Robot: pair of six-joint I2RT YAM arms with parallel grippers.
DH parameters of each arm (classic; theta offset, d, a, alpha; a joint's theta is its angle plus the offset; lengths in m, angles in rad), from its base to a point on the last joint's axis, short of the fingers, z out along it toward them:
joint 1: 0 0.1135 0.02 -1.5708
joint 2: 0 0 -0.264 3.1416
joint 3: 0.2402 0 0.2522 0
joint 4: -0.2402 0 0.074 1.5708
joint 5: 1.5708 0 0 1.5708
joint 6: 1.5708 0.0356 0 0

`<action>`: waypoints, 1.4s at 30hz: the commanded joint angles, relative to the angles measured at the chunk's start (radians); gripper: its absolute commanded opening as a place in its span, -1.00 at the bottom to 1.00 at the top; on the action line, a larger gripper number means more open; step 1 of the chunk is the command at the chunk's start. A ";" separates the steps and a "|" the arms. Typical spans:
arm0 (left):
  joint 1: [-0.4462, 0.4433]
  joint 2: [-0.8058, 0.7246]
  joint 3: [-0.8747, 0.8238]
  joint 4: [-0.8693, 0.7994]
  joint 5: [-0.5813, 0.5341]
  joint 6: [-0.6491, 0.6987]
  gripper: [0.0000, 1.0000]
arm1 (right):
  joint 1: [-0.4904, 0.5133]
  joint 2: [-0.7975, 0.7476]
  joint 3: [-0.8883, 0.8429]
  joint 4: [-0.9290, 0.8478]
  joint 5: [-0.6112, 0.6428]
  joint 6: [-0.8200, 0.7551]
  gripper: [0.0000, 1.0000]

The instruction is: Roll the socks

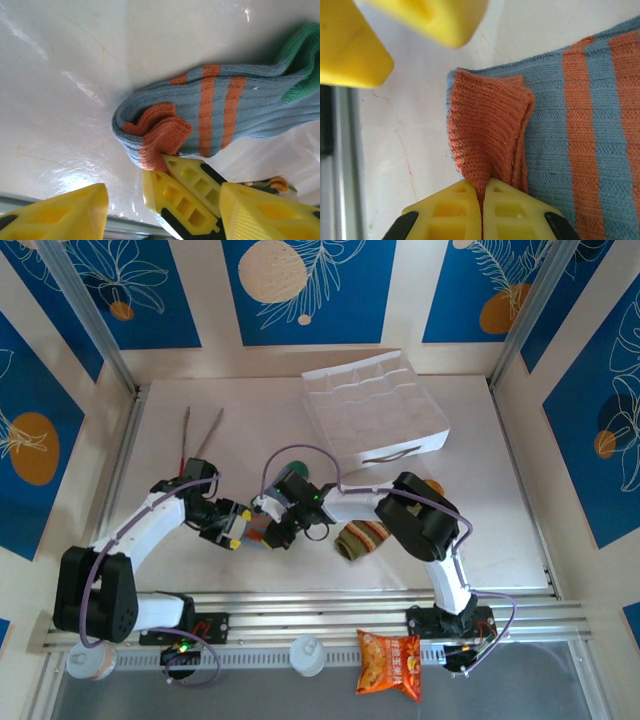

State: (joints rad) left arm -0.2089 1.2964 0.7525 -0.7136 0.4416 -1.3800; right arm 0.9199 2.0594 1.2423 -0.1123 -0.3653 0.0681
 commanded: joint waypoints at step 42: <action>-0.080 0.289 -0.010 -0.118 -0.131 -0.031 -1.00 | 0.162 -0.292 -0.259 0.122 0.511 -0.390 -0.03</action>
State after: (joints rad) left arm -0.2863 1.5295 0.7551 -0.6857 0.4316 -1.3979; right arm 1.0523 1.7889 0.9977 -0.0540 -0.0658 -0.1810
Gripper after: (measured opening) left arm 0.076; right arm 0.480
